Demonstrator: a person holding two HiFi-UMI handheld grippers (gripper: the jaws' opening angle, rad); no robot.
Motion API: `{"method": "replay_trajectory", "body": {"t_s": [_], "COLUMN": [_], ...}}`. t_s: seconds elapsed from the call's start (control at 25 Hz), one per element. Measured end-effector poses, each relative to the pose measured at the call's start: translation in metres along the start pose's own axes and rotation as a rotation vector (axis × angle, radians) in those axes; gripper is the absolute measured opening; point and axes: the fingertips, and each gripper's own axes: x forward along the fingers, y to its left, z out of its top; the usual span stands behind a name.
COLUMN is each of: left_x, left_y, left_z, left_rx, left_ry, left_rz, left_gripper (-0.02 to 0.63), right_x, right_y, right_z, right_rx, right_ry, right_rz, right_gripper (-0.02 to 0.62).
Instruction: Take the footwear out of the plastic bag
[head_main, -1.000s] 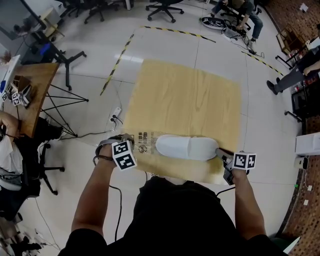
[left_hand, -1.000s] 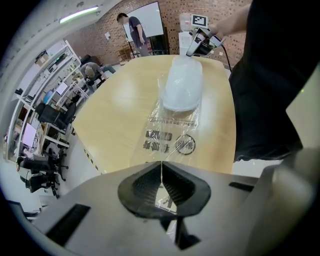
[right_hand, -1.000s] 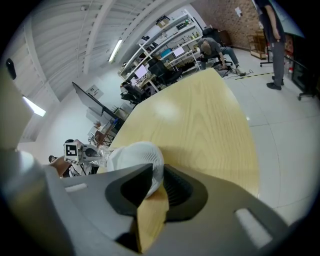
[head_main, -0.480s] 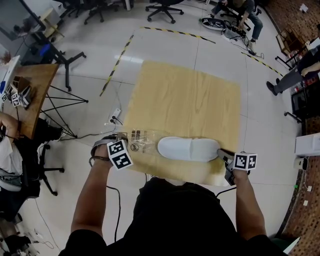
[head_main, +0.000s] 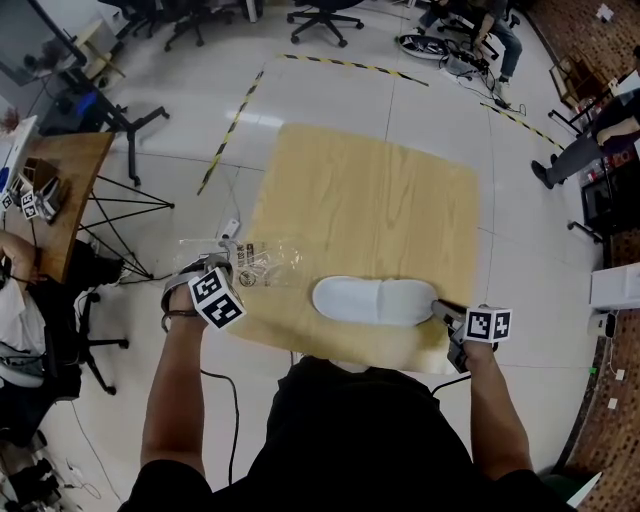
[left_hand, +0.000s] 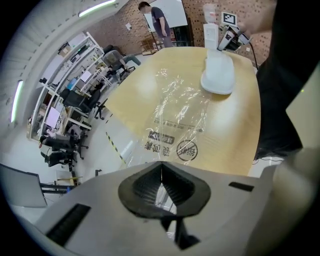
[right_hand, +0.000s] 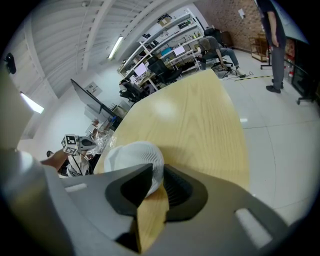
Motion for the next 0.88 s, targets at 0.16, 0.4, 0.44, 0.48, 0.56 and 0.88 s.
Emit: {"method": "replay_trajectory", "body": {"t_s": [0.16,0.4,0.44,0.48,0.56,0.88], "left_x": [-0.015,-0.023,-0.022,-0.02,-0.016,0.01], "left_y": [0.029,0.035,0.03,0.024,0.012,-0.045], "left_z": [0.017,0.094,0.113,0.133,0.174,0.285], "left_rx": [-0.086,-0.092,-0.077,-0.062,-0.038,0.104], "left_ry": [-0.034,-0.159,-0.183,-0.205,-0.241,-0.267], "left_rz": [0.084,0.094,0.074,0.053,0.011,-0.117], "left_gripper": [0.008,0.008,0.008,0.008,0.008,0.008], "right_x": [0.0,0.002,0.003,0.004,0.007,0.012], "right_y": [0.003,0.009,0.01,0.012,0.017,0.027], "right_z": [-0.001,-0.005,-0.005,-0.004,-0.001,0.008], "right_rx": [0.011,0.012,0.013,0.014,0.015,0.007], "right_ry": [-0.007,-0.012,-0.014,-0.016,-0.02,-0.023], "right_rz": [0.005,0.014,0.016,0.02,0.029,0.044], "right_gripper": [0.072,0.072,0.072,0.072,0.071,0.069]}}
